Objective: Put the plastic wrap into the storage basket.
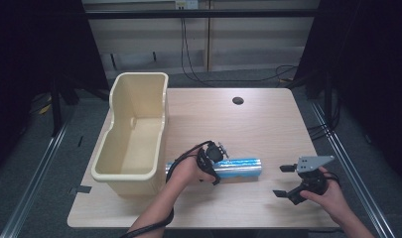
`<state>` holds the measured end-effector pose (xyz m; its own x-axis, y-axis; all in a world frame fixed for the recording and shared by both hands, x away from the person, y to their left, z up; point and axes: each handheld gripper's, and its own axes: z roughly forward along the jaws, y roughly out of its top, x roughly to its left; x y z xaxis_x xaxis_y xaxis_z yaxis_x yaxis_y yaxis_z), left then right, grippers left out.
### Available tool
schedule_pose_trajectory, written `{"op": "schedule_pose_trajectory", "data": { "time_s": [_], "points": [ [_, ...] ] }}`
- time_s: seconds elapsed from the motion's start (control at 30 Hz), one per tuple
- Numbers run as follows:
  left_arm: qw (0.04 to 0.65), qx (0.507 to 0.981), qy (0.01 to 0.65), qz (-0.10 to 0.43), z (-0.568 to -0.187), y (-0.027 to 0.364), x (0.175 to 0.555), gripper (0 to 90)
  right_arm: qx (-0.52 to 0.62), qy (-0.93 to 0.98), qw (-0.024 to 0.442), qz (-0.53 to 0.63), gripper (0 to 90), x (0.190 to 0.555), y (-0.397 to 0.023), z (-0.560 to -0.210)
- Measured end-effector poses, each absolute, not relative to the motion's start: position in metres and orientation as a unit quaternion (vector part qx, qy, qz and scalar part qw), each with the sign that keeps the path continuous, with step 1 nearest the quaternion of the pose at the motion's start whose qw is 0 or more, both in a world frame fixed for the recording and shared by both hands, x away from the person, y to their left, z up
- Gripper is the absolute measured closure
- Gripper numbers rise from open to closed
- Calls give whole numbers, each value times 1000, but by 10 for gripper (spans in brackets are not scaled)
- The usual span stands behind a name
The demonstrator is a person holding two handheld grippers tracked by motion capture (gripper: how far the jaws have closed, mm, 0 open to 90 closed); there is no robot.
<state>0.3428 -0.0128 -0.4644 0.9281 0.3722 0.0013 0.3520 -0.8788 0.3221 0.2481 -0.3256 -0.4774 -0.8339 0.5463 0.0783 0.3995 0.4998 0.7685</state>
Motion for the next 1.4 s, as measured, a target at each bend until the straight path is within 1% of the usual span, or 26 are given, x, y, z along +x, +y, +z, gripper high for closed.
{"op": "schedule_pose_trajectory", "data": {
  "time_s": [0.1,0.17,0.33,0.4,0.43,0.53,0.57,0.7,0.8,0.83,0.9,1.17,1.2,1.3,1.4],
  "points": [
    [150,970,190,21,-462,-16,341,271,278,859,86,421,67,247,-326,-477],
    [160,966,204,14,-462,-18,339,281,278,858,87,422,67,248,-326,-476],
    [149,969,194,12,-460,-19,342,279,278,858,86,423,67,247,-326,-476],
    [155,970,187,9,-460,-19,344,282,278,859,86,422,67,247,-326,-477],
    [156,968,196,5,-460,-19,345,282,277,859,86,422,67,248,-326,-477],
    [150,970,191,-7,-459,-18,350,280,276,859,85,422,67,248,-326,-477],
    [151,968,201,-12,-459,-19,351,277,276,859,85,422,66,248,-326,-477],
    [148,968,202,-24,-459,-19,354,274,278,858,86,423,65,248,-326,-477],
    [145,968,201,-23,-460,-19,354,275,277,858,86,423,65,247,-326,-477],
    [135,971,194,-23,-461,-20,355,275,277,858,84,424,65,247,-326,-477],
    [139,970,199,-24,-462,-21,355,276,277,858,84,425,65,247,-326,-477],
    [124,974,187,-38,-465,-23,357,285,275,858,87,426,65,247,-327,-476],
    [128,971,199,-40,-468,-24,356,285,275,858,87,426,65,247,-327,-476],
    [118,973,193,-50,-470,-27,354,292,277,857,89,426,65,247,-326,-475],
    [110,975,188,-45,-470,-29,354,293,277,856,90,427,65,247,-327,-476]
  ]
}}
